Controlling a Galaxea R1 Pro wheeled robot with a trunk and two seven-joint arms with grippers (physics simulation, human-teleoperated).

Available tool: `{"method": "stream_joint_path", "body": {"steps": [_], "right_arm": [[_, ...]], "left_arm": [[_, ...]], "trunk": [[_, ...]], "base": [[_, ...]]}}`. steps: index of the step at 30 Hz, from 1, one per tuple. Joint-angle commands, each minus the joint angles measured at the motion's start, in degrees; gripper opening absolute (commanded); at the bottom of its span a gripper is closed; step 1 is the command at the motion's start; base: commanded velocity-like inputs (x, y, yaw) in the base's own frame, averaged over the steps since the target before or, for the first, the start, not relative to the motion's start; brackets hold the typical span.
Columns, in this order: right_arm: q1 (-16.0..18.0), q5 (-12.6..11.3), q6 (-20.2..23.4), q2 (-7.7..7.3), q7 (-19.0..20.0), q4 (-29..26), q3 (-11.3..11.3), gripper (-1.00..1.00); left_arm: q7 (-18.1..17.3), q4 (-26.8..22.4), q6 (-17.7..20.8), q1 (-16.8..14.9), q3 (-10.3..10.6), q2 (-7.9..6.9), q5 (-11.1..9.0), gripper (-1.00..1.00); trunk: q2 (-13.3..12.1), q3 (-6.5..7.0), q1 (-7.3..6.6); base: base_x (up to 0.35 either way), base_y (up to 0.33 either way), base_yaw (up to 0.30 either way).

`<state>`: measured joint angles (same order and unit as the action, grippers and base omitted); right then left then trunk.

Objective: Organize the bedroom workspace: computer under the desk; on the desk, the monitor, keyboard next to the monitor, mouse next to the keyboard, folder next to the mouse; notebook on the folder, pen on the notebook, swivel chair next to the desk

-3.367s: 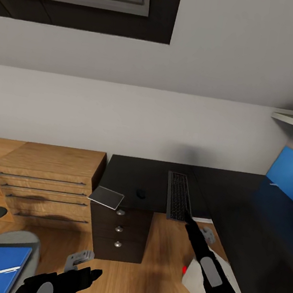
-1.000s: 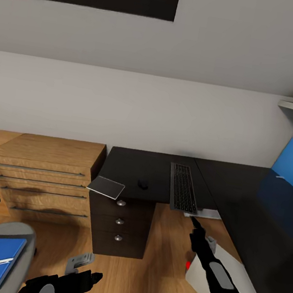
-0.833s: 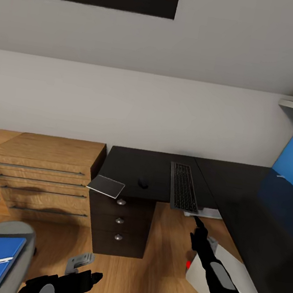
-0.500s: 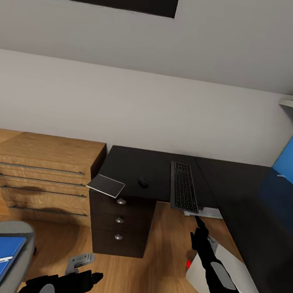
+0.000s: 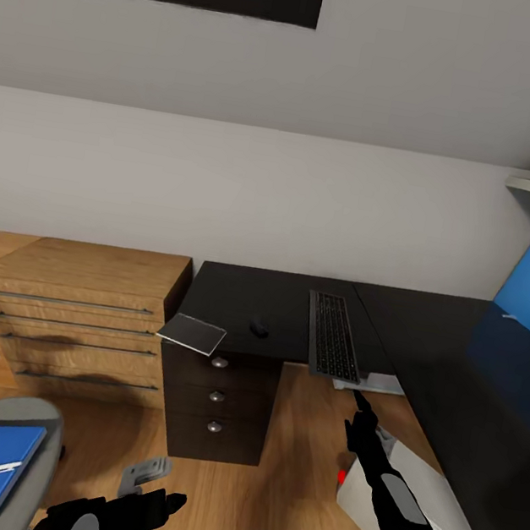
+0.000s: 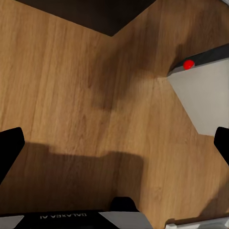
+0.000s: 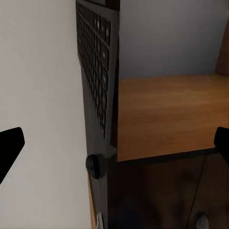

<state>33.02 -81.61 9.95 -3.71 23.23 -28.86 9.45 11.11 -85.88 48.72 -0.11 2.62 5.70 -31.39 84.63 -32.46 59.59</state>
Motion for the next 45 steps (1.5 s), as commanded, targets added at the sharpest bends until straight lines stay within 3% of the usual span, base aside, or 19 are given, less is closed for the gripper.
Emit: {"method": "stream_joint_path", "body": {"steps": [1, 11, 20, 30, 35, 38, 40, 45], "right_arm": [[0.0, -0.6, 0.6, 0.02, 0.2, 0.0, 0.2, 1.00], [0.1, -1.0, 0.5, 0.16, 0.2, 0.0, 0.2, 1.00], [0.0, -7.9, 0.0, 0.45, -0.2, 0.0, 0.3, 1.00], [0.1, -8.0, -0.1, 0.23, -0.6, 0.0, -0.5, 1.00], [0.1, -6.0, -0.3, 0.22, -0.6, -0.4, -1.2, 1.00], [0.0, -2.1, -0.9, 0.34, -0.4, -2.5, -2.2, 1.00], [0.0, 1.7, -2.6, 0.47, -0.3, -3.7, -2.5, 1.00], [0.0, 3.9, -3.9, 0.54, 0.0, -4.3, -2.7, 1.00]], "left_arm": [[0.6, -0.1, 0.1, 0.0, 0.0, 0.01, -0.6, 1.00], [0.6, 0.0, 0.1, 0.0, 0.0, 0.01, -0.6, 1.00], [0.6, 0.0, 0.1, 0.0, 0.0, 0.01, -0.6, 1.00], [0.4, 1.3, 0.1, 0.0, 0.1, 0.01, -0.5, 1.00], [0.3, 2.0, 0.1, 0.0, 0.2, 0.01, -0.4, 1.00], [0.3, 2.1, 0.0, 0.0, 0.2, 0.01, -0.3, 1.00], [0.3, 2.2, 0.0, 0.0, 0.2, 0.01, -0.3, 1.00], [0.3, 2.2, -0.1, 0.0, 0.5, 0.01, -0.2, 1.00]], "trunk": [[0.4, -0.23, 0.23], [4.5, -2.03, 2.42], [8.1, -3.64, 4.40], [8.5, -3.82, 4.62], [8.5, -3.82, 4.62], [8.5, -3.82, 4.62], [8.5, -3.82, 4.62], [8.5, -3.82, 4.62]], "base": [[0.000, 0.000, 0.000], [0.000, 0.000, 0.000], [0.000, 0.000, 0.000], [0.000, 0.000, 0.000], [0.000, 0.000, 0.000], [0.000, 0.000, 0.000], [0.000, 0.000, 0.000], [0.000, 0.000, 0.000]]}}
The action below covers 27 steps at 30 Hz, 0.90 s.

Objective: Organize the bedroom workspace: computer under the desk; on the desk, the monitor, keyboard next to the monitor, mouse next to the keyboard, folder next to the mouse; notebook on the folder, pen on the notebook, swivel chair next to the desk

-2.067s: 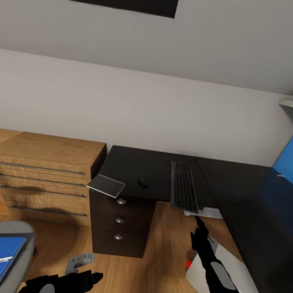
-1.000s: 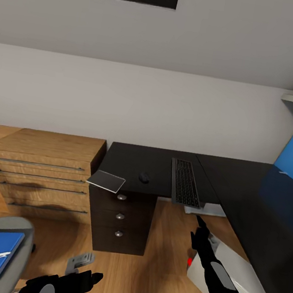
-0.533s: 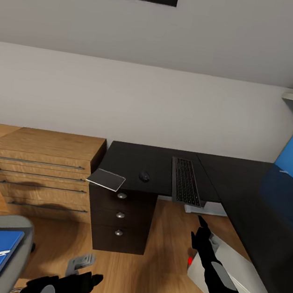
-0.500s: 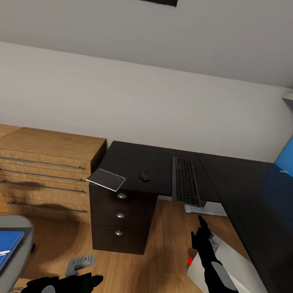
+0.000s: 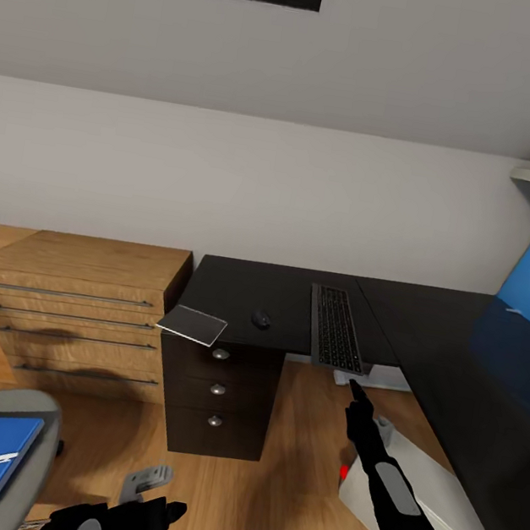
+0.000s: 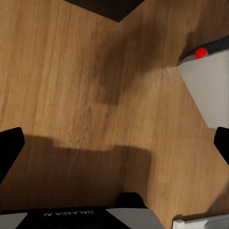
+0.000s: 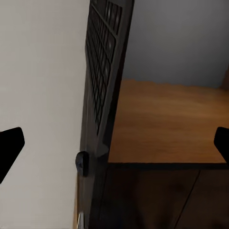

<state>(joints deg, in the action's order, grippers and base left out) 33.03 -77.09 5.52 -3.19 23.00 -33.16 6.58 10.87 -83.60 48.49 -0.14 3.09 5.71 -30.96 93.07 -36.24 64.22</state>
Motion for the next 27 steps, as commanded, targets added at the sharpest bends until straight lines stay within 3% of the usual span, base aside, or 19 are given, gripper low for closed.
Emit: {"method": "stream_joint_path", "body": {"steps": [1, 27], "right_arm": [[0.0, -0.4, 0.5, 0.02, 0.3, 0.0, 0.1, 1.00], [0.0, -1.1, 0.7, 0.11, -0.2, 0.3, 0.5, 1.00]], "left_arm": [[0.5, -0.1, 0.1, 0.0, 0.1, 0.01, -0.6, 1.00], [0.5, 0.3, 0.2, 0.0, 0.5, -0.06, -0.7, 1.00]], "trunk": [[0.0, -0.05, 0.00], [0.0, -0.05, 0.00]], "base": [[0.054, 0.000, 0.000], [0.093, 0.000, 0.000]]}}
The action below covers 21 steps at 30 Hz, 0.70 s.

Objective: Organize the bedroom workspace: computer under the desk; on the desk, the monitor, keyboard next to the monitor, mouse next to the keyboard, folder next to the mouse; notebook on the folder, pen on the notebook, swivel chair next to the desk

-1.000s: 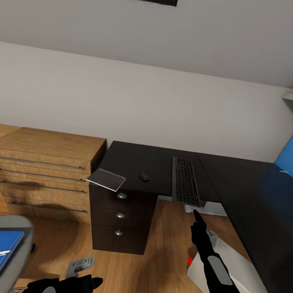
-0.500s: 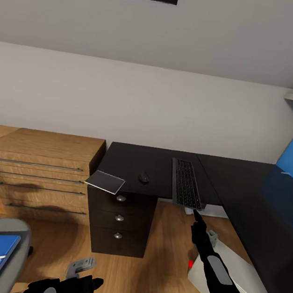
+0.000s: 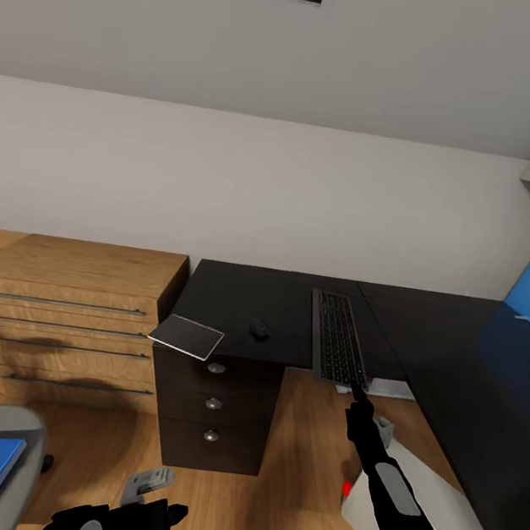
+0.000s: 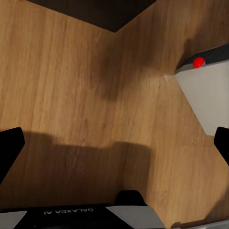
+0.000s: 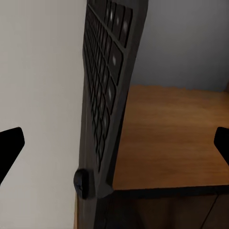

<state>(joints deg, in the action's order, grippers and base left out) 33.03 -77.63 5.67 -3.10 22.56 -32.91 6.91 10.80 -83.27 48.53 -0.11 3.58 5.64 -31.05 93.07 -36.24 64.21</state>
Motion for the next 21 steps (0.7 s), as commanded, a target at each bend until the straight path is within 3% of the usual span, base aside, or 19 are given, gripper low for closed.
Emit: {"method": "stream_joint_path", "body": {"steps": [1, 15, 21], "right_arm": [[0.0, -0.6, 0.6, 0.02, 0.2, 0.0, 0.2, 1.00], [0.0, -0.6, 0.5, 0.01, 0.1, 0.0, 0.1, 1.00], [0.0, -0.6, 0.5, -0.01, 0.1, 0.0, 0.1, 1.00]], "left_arm": [[0.6, -0.1, 0.2, 0.0, 0.0, 0.00, -0.6, 1.00], [0.6, -0.1, 0.2, 0.0, 0.0, 0.02, -0.7, 1.00], [0.6, -0.1, 0.2, 0.0, 0.0, -0.01, -0.7, 1.00]], "trunk": [[0.0, -0.04, 0.00], [5.2, -2.38, 2.86], [5.2, -2.38, 2.86]], "base": [[0.012, 0.000, 0.000], [0.002, 0.000, 0.000], [0.000, 0.000, 0.000]]}}
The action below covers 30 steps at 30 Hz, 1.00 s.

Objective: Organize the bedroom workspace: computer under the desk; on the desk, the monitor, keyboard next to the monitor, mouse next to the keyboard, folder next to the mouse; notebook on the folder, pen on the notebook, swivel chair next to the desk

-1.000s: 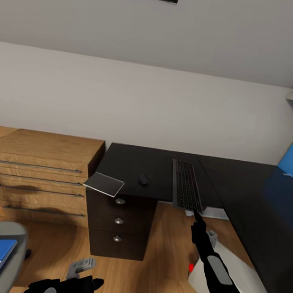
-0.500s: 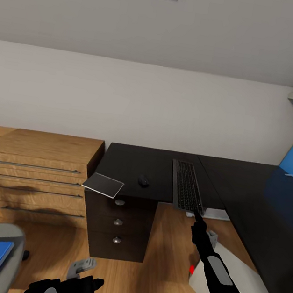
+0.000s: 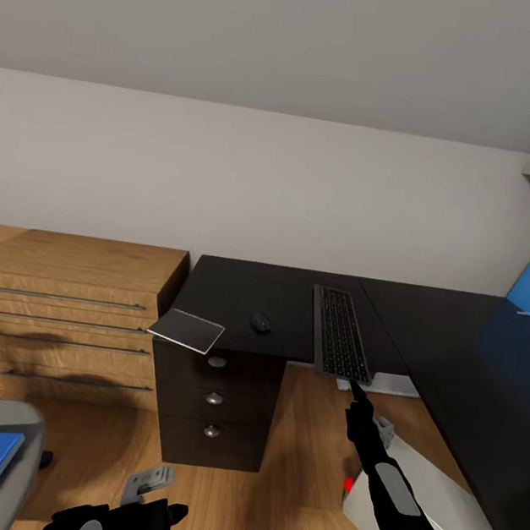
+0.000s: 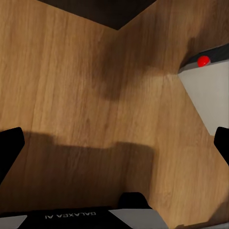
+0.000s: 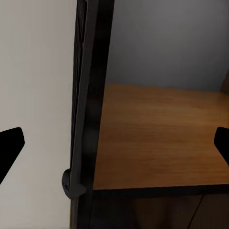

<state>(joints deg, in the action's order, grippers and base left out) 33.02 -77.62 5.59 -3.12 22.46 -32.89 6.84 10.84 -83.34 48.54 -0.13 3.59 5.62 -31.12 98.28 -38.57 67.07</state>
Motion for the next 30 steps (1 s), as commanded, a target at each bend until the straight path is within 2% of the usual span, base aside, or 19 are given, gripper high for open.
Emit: {"method": "stream_joint_path", "body": {"steps": [1, 18, 26, 30], "right_arm": [[0.0, -0.6, 0.6, 0.02, 0.2, 0.0, 0.2, 1.00], [0.0, -0.6, 0.6, 0.05, 0.2, 0.0, 0.2, 1.00], [0.0, -0.6, 0.6, 0.05, 0.2, 0.0, 0.2, 1.00], [0.0, -0.6, 0.6, 0.05, 0.2, 0.0, 0.2, 1.00]], "left_arm": [[0.5, -0.1, 0.2, 0.0, 0.0, 0.01, -0.6, 1.00], [0.6, -0.1, 0.1, 0.0, 0.0, -0.09, -0.5, 1.00], [0.8, -0.1, 0.2, 0.0, 0.0, -0.09, -0.4, 1.00], [0.8, -0.1, 0.2, 0.0, 0.0, -0.07, -0.5, 1.00]], "trunk": [[0.0, -0.05, 0.00], [0.0, -0.05, 0.00], [-2.4, 1.03, -1.32], [-2.4, 1.03, -1.32]], "base": [[0.000, 0.000, 0.000], [0.090, 0.028, 0.000], [0.003, 0.001, 0.000], [0.000, 0.000, 0.000]]}}
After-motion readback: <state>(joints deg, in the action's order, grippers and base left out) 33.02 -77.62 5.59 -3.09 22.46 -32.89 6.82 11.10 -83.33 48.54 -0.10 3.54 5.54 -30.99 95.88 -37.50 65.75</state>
